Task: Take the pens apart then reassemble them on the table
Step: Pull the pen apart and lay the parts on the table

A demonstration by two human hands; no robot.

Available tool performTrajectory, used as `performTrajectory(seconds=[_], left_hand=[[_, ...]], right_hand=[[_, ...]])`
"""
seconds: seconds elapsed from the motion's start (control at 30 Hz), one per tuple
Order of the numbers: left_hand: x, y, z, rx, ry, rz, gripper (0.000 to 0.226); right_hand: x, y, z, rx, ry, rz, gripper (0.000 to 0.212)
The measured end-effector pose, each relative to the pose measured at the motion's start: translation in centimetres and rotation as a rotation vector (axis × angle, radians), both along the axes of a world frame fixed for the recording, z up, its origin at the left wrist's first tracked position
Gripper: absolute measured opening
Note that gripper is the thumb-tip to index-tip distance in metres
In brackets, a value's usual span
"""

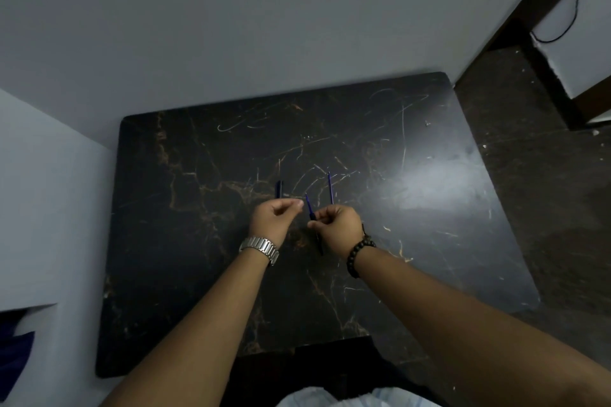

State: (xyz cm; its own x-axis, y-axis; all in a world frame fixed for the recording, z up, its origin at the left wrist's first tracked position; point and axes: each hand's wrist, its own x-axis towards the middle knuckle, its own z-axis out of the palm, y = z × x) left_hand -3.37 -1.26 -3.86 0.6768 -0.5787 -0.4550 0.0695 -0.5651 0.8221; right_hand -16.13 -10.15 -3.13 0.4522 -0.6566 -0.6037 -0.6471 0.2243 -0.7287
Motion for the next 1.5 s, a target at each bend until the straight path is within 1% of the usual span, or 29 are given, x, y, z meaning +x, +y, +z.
performTrajectory(seconds=[0.17,0.3,0.43,0.47,0.57,0.63,0.67,0.77,0.87,0.93,1.1,1.23,1.33,1.43,1.5], left_hand=[[-1.6,-0.1,-0.3,-0.027,0.103,0.102,0.004],[-2.0,-0.2,-0.2,-0.006,0.133,0.127,0.006],[-1.7,-0.4,0.4,0.033,0.098,0.13,0.004],[-1.4,-0.5,0.6,0.033,0.083,0.16,0.003],[1.4,-1.0,0.8,-0.013,0.046,0.279,0.011],[3.9,-1.2,0.9,-0.016,-0.013,0.306,0.012],[5.2,-1.2,0.9,0.018,-0.052,0.295,0.012],[7.6,-0.3,0.2,0.229,-0.146,0.2,0.012],[8.2,0.1,-1.2,0.374,-0.15,0.104,0.016],[7.9,-0.1,-1.6,0.417,-0.139,0.069,0.019],[6.7,-0.8,-2.2,0.43,-0.176,0.037,0.018],[6.5,-1.1,-2.8,0.458,-0.215,-0.025,0.022],[6.6,-0.9,-3.3,0.459,-0.202,0.003,0.021],[6.2,-0.3,-2.6,0.371,-0.197,0.072,0.018],[5.2,0.2,-1.5,0.258,-0.22,0.023,0.011]], right_hand=[[0.6,0.6,-0.2,-0.04,-0.039,-0.026,0.016],[0.8,0.8,-0.4,-0.073,-0.029,0.003,0.011],[0.7,1.0,-0.6,-0.07,-0.005,0.03,0.009],[0.6,1.1,-0.7,-0.063,0.009,0.04,0.01],[0.3,1.4,-1.1,-0.05,0.045,0.071,0.01],[0.1,1.7,-1.5,-0.043,0.067,0.106,0.008],[0.0,1.8,-1.7,-0.037,0.074,0.119,0.008],[-0.1,2.3,-2.0,-0.017,0.067,0.115,0.009],[0.0,2.8,-2.1,0.001,0.057,0.102,0.009],[0.1,3.0,-2.1,-0.005,0.057,0.099,0.008],[0.0,2.6,-2.4,-0.001,0.064,0.109,0.009],[0.1,2.2,-2.5,0.032,0.069,0.075,0.011],[-0.2,1.9,-2.3,0.033,0.051,0.078,0.013],[-0.4,1.9,-2.1,0.009,0.022,0.025,0.016],[-0.4,1.6,-1.9,-0.002,-0.006,-0.05,0.011]])
